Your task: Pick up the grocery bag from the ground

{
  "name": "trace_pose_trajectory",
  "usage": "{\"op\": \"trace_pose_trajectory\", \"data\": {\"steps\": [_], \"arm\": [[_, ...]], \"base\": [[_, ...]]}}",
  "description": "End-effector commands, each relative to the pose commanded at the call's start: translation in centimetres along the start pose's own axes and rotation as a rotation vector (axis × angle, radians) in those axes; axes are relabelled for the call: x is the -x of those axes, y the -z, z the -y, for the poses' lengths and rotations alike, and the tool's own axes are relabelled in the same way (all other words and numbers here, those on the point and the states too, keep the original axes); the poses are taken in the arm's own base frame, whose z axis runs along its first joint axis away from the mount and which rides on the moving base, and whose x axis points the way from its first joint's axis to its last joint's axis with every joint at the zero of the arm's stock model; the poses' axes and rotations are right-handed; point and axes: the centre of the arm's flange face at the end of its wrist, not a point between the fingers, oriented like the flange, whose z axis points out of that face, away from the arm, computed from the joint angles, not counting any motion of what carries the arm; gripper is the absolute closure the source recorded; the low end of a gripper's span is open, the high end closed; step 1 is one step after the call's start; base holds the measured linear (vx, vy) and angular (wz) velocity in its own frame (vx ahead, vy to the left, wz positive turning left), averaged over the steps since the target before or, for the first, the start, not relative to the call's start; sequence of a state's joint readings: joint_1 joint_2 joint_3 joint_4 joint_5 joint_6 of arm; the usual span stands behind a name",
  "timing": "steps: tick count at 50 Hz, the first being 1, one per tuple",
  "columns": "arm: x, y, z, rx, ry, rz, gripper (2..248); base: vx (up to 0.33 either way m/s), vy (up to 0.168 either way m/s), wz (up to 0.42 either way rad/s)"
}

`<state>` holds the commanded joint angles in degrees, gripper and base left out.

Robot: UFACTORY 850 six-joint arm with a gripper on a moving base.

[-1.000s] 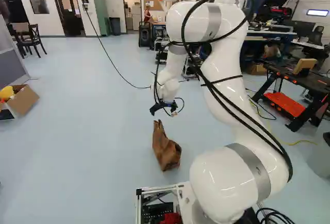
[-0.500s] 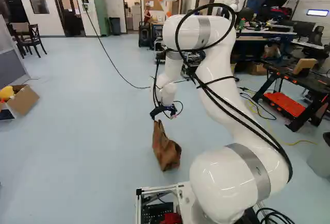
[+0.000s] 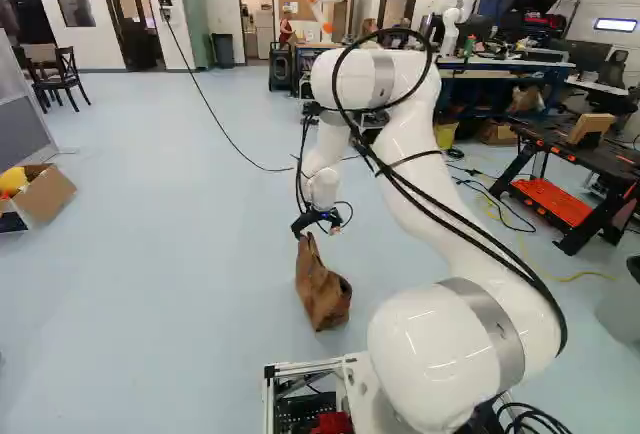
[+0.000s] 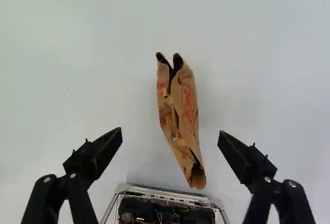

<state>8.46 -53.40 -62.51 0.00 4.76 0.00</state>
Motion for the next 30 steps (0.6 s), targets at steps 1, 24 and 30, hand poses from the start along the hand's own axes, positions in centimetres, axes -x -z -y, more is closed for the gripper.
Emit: {"op": "trace_pose_trajectory", "data": {"steps": [1,24,30], "arm": [[0.0,-0.2,0.0,0.0,0.0,0.003,3],[0.1,-3.8,-0.1,0.0,-0.002,0.059,3],[0.1,-4.7,-0.1,0.0,-0.002,0.065,3]], "base": [[0.0,0.0,0.0],[0.0,0.0,0.0],[0.0,0.0,0.0]]}}
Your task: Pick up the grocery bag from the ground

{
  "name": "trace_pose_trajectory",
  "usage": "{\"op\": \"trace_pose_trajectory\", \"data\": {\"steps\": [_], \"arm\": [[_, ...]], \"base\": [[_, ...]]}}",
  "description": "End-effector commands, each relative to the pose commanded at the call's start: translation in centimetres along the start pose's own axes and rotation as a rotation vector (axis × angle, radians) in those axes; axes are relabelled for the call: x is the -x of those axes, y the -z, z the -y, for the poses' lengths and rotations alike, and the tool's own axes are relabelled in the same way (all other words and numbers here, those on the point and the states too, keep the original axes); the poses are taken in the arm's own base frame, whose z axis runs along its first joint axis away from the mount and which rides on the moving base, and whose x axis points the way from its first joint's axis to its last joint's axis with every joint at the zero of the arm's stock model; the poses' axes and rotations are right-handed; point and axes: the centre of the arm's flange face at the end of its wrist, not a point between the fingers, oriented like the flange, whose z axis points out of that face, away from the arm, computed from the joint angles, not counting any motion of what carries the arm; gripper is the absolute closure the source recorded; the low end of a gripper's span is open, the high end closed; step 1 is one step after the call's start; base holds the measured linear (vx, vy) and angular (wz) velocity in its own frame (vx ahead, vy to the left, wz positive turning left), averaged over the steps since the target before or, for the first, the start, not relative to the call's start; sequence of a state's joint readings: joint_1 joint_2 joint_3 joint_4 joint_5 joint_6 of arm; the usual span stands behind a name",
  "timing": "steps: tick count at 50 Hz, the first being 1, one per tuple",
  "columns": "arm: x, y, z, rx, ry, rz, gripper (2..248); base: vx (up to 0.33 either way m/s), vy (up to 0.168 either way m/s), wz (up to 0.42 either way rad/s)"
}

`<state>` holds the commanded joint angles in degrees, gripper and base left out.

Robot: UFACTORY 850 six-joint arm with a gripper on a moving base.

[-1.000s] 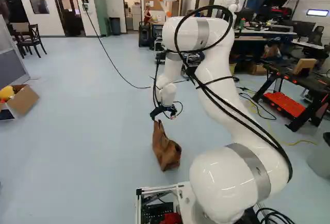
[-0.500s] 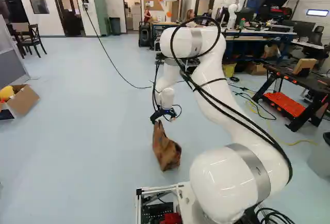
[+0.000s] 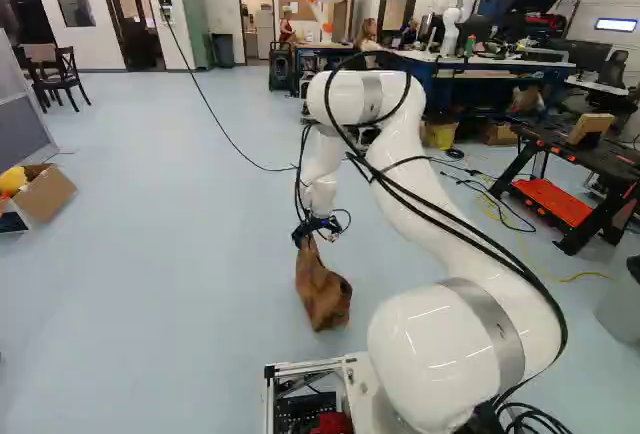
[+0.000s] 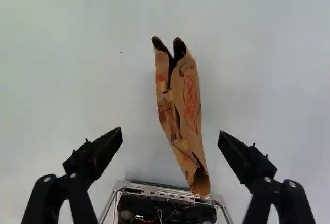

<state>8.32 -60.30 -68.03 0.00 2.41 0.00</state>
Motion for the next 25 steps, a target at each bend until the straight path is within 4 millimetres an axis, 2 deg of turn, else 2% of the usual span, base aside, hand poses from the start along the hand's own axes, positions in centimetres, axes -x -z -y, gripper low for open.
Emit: {"op": "trace_pose_trajectory", "data": {"steps": [25], "arm": [[-0.1,-3.9,-0.1,0.0,-0.001,0.019,3]], "base": [[0.0,0.0,0.0]]}}
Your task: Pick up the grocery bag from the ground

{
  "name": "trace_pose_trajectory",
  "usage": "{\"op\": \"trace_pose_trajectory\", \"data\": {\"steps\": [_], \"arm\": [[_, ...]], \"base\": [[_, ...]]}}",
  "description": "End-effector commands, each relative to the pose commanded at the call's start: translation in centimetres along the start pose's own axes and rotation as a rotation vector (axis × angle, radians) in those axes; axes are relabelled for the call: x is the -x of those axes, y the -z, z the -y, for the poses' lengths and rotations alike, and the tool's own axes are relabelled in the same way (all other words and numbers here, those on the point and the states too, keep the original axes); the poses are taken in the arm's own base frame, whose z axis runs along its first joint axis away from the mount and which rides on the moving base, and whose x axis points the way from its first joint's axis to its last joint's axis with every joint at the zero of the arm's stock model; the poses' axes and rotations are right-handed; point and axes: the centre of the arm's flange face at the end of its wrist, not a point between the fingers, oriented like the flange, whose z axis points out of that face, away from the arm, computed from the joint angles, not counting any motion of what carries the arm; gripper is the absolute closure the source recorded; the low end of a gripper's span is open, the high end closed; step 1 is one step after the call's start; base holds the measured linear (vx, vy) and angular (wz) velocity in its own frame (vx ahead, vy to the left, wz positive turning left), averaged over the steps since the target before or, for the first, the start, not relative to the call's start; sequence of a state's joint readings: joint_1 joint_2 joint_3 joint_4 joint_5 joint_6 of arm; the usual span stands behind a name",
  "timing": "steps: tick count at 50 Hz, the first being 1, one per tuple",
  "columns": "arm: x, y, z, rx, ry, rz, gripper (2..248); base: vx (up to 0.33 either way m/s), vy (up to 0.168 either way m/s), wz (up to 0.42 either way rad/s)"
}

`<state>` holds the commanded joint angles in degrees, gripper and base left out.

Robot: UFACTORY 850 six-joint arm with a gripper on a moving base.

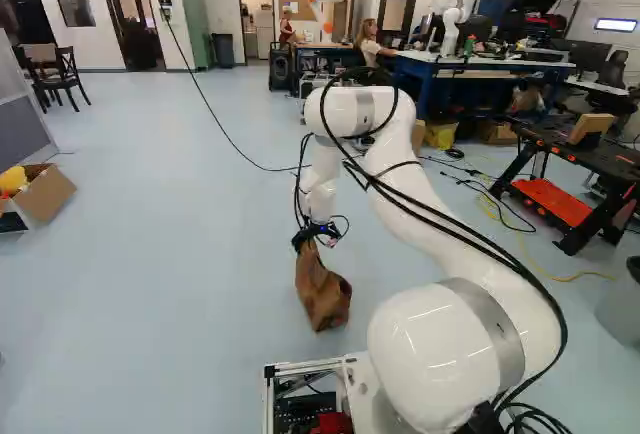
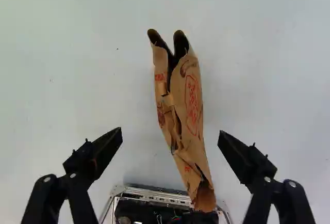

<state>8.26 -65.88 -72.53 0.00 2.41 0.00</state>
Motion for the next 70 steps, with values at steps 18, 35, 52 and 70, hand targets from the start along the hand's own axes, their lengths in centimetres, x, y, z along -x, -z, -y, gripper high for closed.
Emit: {"op": "trace_pose_trajectory", "data": {"steps": [18,35,52,70], "arm": [[0.0,-2.7,0.0,0.0,0.0,0.012,3],[0.2,-5.3,0.0,0.0,0.0,0.024,3],[0.5,-7.9,0.0,0.0,0.0,0.033,3],[0.8,-10.6,0.0,0.0,0.0,0.041,3]], "base": [[0.0,0.0,0.0],[0.0,0.0,0.0],[0.0,0.0,0.0],[0.0,0.0,0.0]]}}
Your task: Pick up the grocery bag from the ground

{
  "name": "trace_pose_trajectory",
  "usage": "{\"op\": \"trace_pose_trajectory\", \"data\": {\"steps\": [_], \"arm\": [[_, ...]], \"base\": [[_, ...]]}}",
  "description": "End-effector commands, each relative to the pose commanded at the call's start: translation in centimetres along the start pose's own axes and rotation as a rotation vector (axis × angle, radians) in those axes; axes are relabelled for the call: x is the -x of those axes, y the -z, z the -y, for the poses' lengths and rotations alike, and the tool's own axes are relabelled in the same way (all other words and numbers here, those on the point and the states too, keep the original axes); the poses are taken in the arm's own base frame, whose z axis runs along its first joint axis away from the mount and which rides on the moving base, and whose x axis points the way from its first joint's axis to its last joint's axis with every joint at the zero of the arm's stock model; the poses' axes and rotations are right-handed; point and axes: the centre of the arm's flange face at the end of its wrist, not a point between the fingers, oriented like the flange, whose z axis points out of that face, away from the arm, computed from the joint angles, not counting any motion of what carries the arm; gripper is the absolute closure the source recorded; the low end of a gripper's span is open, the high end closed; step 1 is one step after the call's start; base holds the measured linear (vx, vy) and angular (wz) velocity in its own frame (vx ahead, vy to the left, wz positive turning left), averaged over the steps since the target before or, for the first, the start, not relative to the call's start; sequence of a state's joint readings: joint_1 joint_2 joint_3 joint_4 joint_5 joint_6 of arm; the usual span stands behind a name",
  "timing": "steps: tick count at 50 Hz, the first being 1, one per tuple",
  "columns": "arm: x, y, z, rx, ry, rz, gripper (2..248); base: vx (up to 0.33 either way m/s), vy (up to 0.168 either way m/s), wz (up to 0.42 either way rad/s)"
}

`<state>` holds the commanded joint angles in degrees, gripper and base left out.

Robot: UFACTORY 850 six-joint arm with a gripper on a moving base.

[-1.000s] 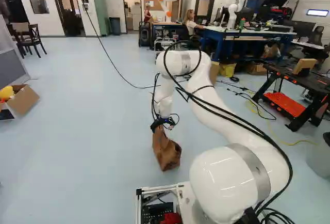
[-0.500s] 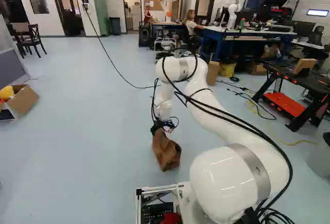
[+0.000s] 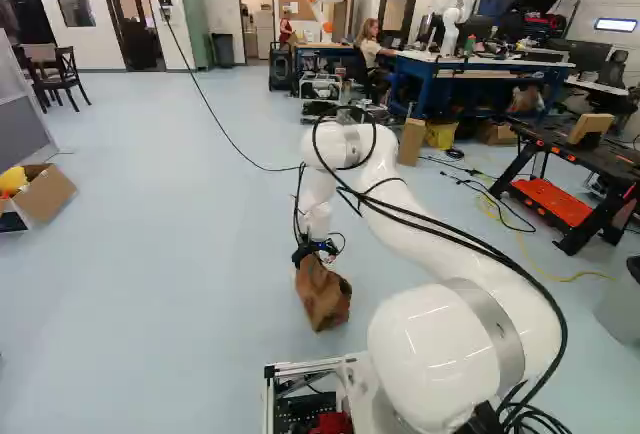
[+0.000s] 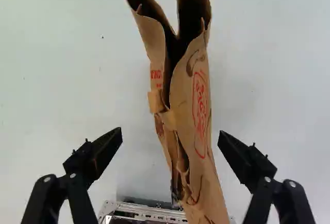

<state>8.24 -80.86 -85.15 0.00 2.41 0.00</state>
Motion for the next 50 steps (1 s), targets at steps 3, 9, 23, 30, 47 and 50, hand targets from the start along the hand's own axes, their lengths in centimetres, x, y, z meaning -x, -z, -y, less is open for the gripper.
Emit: {"op": "trace_pose_trajectory", "data": {"steps": [3,9,23,30,47,50], "arm": [[0.0,-0.5,0.0,0.0,0.0,0.001,3],[0.1,-1.4,0.0,0.0,0.0,0.003,3],[0.3,-3.3,0.0,0.0,0.0,0.006,3],[0.4,-3.6,0.0,0.0,0.0,0.007,13],[0.4,-3.6,0.0,0.0,0.0,0.007,127],[0.4,-3.6,0.0,0.0,0.0,0.007,165]], "base": [[0.0,0.0,0.0],[0.0,0.0,0.0],[0.0,0.0,0.0],[0.0,0.0,0.0],[0.0,0.0,0.0],[0.0,0.0,0.0]]}}
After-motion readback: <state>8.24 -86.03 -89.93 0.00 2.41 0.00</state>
